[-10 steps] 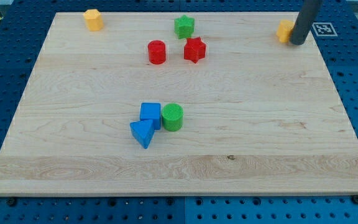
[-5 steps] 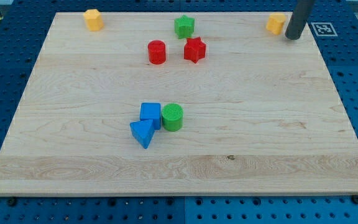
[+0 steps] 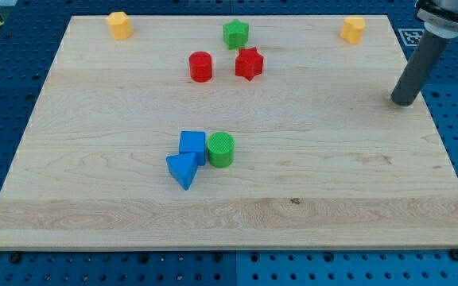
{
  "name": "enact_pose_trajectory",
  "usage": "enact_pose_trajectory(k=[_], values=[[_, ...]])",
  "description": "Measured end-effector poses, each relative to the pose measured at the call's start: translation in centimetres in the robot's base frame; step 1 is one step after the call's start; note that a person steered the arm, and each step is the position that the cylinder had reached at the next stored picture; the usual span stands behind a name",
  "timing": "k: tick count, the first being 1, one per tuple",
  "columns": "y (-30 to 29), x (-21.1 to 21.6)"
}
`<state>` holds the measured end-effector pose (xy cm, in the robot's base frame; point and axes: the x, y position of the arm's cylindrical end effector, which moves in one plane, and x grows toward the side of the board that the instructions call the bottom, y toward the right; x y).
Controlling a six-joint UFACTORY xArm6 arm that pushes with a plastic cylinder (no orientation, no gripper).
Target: Move your arm towards green circle
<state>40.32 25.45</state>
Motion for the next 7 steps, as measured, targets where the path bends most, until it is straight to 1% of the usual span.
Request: enact_pose_trajectory(k=[2,3,4,5,7], values=[[-5.7,-0.1],[-6.3,2.0],[-7.0,6.5],[-9.6,10.4],[-17.6,11.2]])
